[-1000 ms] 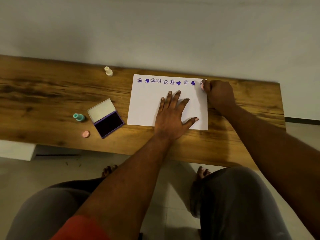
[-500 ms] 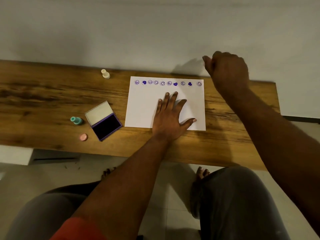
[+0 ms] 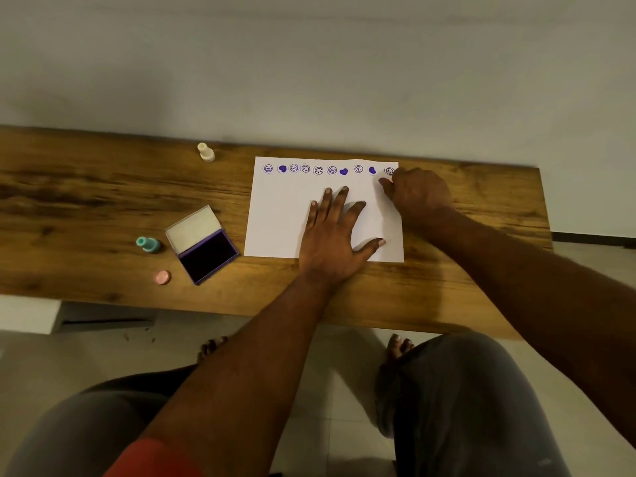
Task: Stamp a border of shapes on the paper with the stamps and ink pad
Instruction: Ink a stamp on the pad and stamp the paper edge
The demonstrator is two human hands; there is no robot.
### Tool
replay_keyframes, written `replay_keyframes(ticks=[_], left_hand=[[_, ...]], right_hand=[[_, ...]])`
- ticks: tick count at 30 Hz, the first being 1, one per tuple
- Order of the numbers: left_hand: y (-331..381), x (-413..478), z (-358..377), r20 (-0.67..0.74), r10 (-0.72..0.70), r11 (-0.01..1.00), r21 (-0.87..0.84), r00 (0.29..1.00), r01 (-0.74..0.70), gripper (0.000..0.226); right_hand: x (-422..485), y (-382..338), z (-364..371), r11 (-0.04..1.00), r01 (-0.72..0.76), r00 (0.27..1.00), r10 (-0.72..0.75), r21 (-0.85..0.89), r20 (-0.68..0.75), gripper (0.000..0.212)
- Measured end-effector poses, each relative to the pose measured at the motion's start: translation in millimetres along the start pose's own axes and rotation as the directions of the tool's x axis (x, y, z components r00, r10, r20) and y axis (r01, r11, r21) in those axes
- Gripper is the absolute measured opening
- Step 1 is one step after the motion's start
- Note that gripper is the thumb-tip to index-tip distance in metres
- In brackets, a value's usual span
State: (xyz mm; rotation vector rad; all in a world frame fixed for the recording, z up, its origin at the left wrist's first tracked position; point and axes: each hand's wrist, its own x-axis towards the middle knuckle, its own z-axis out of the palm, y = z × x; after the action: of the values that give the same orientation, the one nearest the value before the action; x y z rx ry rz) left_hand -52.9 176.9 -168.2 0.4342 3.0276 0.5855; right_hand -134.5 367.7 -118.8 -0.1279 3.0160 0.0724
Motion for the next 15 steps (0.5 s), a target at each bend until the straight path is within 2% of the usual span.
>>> replay_keyframes(ticks=[1,2,3,4,5,6,7,8,9,12,15], left_hand=[[0.2,0.1,-0.4,-0.002,0.004,1.0,-0.004,1.0,-0.004,0.087],[-0.9,0.8,-0.4,-0.006,0.005,1.0,-0.014,1.0,-0.005,0.087],[-1.9,1.4,-0.5,-0.009,0.005,1.0,-0.019,1.0,-0.005,0.086],[-2.4,1.6,-0.6,-0.007,0.003,1.0,-0.017,1.0,-0.003,0.086],[-2.4,1.6,-1.2,-0.004,0.002,1.0,-0.01,1.0,-0.002,0.086],[-2.1,1.6,-0.8,0.0,0.003,1.0,-0.008,1.0,-0.003,0.086],[-2.3,1.3,-0.3,0.005,0.004,1.0,-0.009,1.0,-0.004,0.087],[-2.5,0.4,0.1,0.005,0.005,1.0,-0.012,1.0,-0.005,0.087],[-2.0,-0.3,-0.5,-0.002,0.006,1.0,-0.017,1.0,-0.006,0.087],[-1.0,-0.8,-3.1,-0.05,0.019,0.998,-0.061,0.999,-0.022,0.084],[0.2,-7.4,-9.1,-0.158,0.036,0.982,-0.178,0.987,-0.065,0.073]], right_hand=[[4.4,4.0,-4.4,0.995,-0.028,0.999,0.026,0.092,0.028,0.055],[8.8,9.3,-9.6,0.96,-0.113,0.993,0.103,0.258,0.054,0.056],[11.6,14.7,-16.4,0.843,-0.233,0.972,0.223,0.485,0.079,0.055],[12.7,19.0,-23.4,0.582,-0.34,0.921,0.366,0.739,0.135,0.052],[12.7,23.8,-27.3,0.204,-0.381,0.841,0.481,0.902,0.247,0.049],[11.9,28.7,-27.0,-0.126,-0.365,0.775,0.508,0.923,0.376,0.046],[8.9,31.8,-25.9,-0.308,-0.333,0.751,0.484,0.891,0.449,0.045],[4.5,31.8,-23.8,-0.365,-0.331,0.744,0.466,0.87,0.479,0.045],[-0.2,29.6,-21.3,-0.349,-0.344,0.743,0.466,0.872,0.48,0.046],[-10.1,18.9,-19.4,-0.189,-0.359,0.764,0.502,0.914,0.404,0.042],[-22.0,6.2,-18.6,-0.108,-0.313,0.812,0.484,0.944,0.325,0.036]])
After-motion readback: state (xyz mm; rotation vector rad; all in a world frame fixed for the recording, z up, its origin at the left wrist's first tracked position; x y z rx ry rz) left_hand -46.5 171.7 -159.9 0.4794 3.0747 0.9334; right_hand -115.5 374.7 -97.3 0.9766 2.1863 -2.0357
